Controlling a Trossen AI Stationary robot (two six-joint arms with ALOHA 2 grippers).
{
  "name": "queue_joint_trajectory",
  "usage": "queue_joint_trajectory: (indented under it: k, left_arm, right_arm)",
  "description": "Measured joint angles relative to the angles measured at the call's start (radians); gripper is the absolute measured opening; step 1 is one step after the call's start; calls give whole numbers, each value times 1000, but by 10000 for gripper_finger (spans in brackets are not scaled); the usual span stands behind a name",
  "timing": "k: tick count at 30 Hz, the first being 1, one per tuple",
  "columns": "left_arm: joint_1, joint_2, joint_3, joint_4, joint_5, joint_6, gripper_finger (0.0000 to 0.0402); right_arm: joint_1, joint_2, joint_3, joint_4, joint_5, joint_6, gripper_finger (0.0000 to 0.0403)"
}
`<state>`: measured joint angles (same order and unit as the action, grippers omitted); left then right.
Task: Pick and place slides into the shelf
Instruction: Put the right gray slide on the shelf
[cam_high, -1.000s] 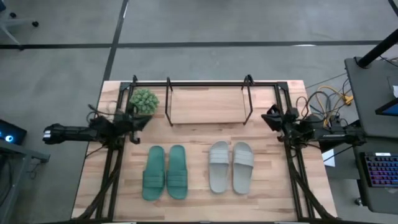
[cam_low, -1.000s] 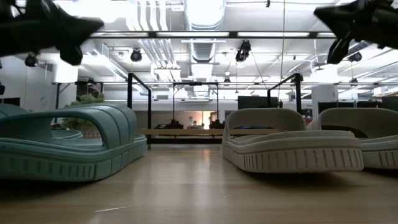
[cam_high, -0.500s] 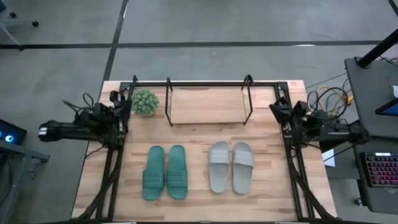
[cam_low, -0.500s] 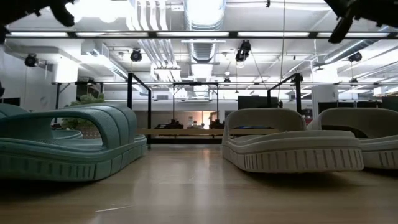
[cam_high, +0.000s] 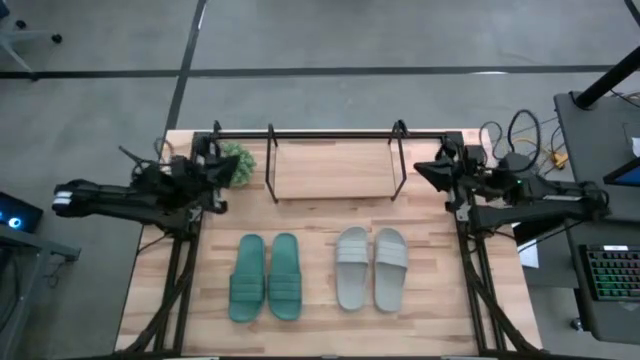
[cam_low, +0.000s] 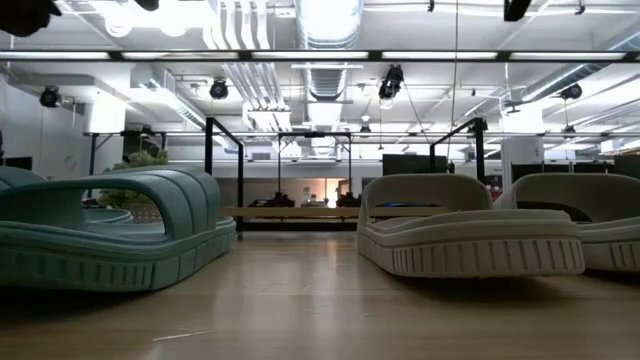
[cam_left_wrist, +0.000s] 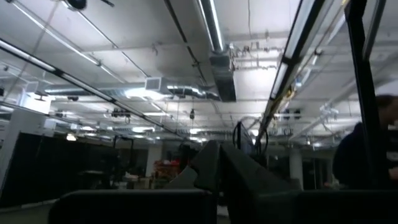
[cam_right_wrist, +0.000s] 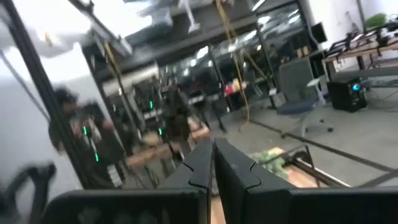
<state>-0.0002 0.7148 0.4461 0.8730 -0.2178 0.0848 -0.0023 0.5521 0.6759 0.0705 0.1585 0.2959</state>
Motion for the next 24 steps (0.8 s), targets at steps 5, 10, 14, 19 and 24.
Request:
queue_joint_trajectory:
  k: [5, 10, 14, 19, 24]
  left_arm:
    - [0, 56, 7, -4, -8, 0, 0]
    - [0, 72, 16, 14, -12, 0, 0]
    - [0, 68, 14, 8, -12, 0, 0]
    - [0, 52, 13, 8, -16, 0, 0]
    - [0, 43, 12, 9, -18, 0, 0]
  right_arm:
    - [0, 86, 86, -59, 0, -51, 9]
    - [0, 157, 147, -98, 48, -39, 15]
    - [2, 205, 197, -139, 7, -88, 54]
    - [23, 263, 293, -248, -82, -95, 134]
    - [42, 328, 418, -466, -219, 1, 196]
